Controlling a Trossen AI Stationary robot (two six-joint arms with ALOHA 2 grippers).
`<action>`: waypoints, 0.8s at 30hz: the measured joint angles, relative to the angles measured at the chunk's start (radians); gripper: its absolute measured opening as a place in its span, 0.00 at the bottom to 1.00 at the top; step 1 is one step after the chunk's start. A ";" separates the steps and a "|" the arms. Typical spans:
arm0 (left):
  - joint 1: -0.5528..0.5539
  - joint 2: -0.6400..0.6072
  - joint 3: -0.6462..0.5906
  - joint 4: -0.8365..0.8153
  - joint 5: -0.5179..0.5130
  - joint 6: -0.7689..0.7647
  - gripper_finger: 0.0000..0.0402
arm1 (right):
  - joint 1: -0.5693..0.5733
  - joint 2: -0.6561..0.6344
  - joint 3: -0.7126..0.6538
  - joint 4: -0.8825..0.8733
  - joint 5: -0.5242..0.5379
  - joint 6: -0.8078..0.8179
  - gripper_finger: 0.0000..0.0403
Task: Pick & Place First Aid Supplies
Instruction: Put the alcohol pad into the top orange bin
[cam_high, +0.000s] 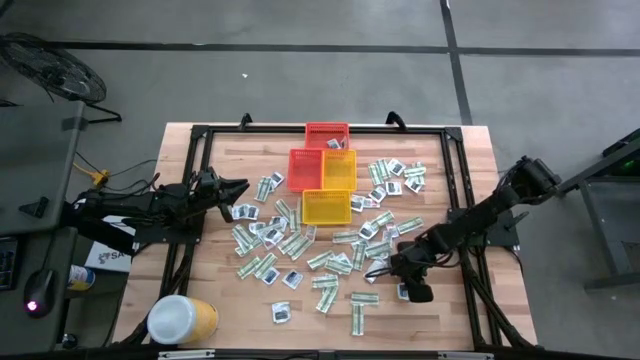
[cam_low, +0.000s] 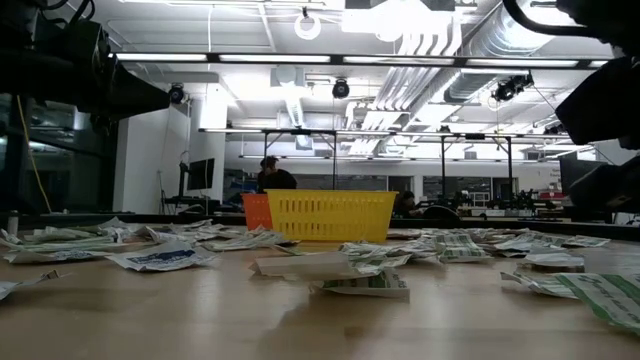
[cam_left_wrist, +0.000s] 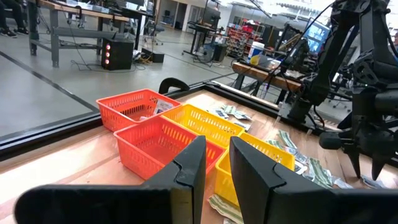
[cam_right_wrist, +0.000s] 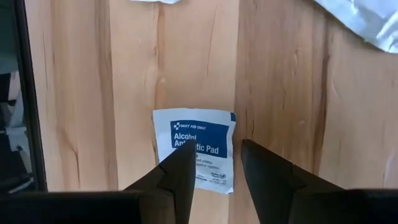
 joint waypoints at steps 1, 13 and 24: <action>0.000 0.000 0.000 0.000 0.000 0.000 0.18 | 0.003 0.001 0.000 0.000 0.011 0.002 0.31; 0.000 0.000 0.000 0.000 0.000 0.000 0.18 | 0.069 0.041 0.005 0.002 0.113 -0.001 0.27; 0.000 0.000 0.000 0.000 0.000 0.000 0.18 | 0.102 0.041 0.004 -0.042 0.200 -0.046 0.12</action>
